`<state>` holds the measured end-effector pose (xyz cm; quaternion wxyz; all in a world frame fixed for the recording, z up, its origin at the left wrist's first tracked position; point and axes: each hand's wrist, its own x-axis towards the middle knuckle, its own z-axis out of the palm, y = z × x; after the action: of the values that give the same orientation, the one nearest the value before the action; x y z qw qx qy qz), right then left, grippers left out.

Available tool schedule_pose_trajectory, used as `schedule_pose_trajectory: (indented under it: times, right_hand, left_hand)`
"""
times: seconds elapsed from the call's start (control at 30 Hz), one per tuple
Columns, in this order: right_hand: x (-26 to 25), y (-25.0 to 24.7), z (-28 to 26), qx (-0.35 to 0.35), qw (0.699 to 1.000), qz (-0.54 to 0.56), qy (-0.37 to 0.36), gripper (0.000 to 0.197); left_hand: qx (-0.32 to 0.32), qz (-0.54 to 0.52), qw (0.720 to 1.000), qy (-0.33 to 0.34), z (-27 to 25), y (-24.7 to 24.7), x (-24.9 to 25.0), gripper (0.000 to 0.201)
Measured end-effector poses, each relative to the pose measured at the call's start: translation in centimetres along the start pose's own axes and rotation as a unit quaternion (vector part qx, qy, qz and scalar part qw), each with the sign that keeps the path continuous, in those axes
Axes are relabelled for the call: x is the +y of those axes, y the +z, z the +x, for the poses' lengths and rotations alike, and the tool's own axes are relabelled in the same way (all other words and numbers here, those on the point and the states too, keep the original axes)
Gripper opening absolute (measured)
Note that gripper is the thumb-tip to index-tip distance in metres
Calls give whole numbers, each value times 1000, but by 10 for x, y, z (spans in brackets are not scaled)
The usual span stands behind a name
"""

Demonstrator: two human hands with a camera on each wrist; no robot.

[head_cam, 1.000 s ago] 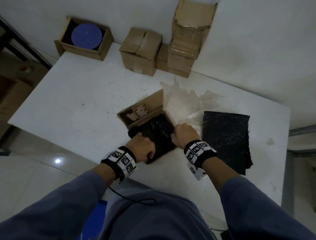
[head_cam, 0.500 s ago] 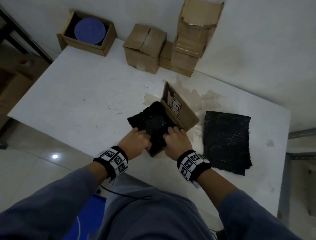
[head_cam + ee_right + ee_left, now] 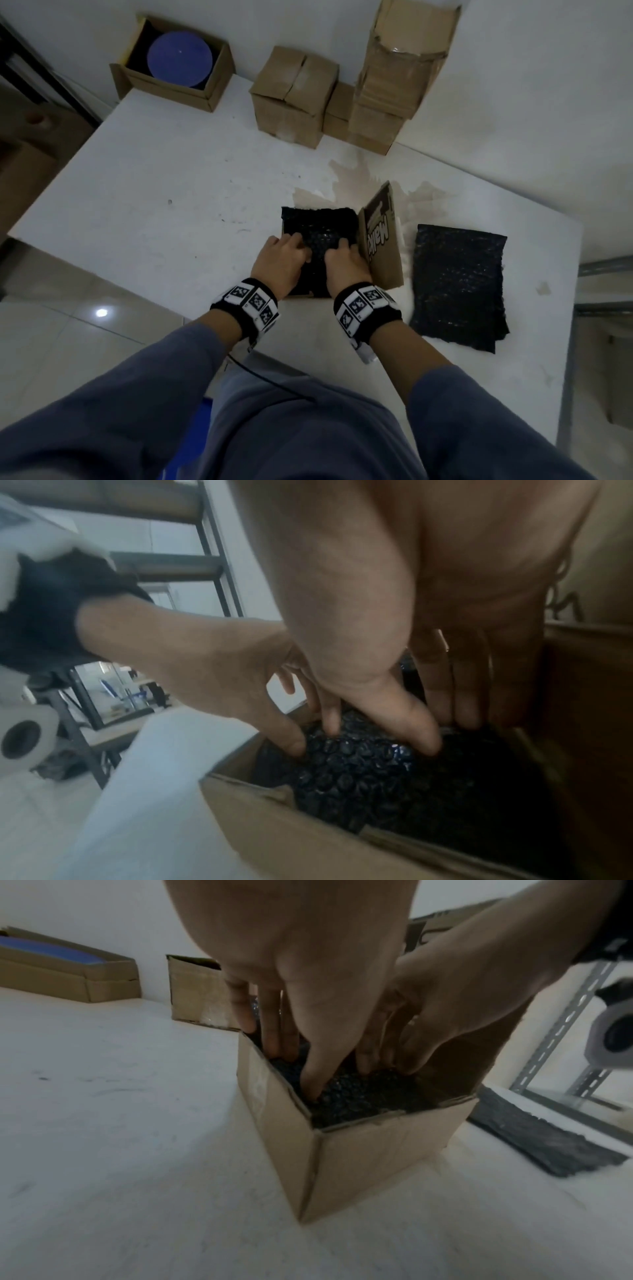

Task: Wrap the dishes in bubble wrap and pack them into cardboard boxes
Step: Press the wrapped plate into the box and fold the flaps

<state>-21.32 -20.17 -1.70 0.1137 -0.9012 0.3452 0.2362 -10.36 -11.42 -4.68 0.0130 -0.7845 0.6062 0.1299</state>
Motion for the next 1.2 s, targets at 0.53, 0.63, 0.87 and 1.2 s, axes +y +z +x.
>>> schedule_pose_trajectory:
  times: [0.53,0.63,0.87,1.2]
  right_hand:
    - [8,5,38,150,986,-68,4,73]
    - [12,2,43,126,987,-97,-15,79]
    - [16,5,43,151,982,-111,-37,85]
    - [8,10,29,47,971,-233,-29,30]
  left_hand:
    - [61,55,996,-31,19,8,-30,113]
    - [17,71,997,-6,25,5,-36,127]
    - [-1,93,994,58,20,2,-41,99]
    - [-99,139,982,81,13,3,-23,66]
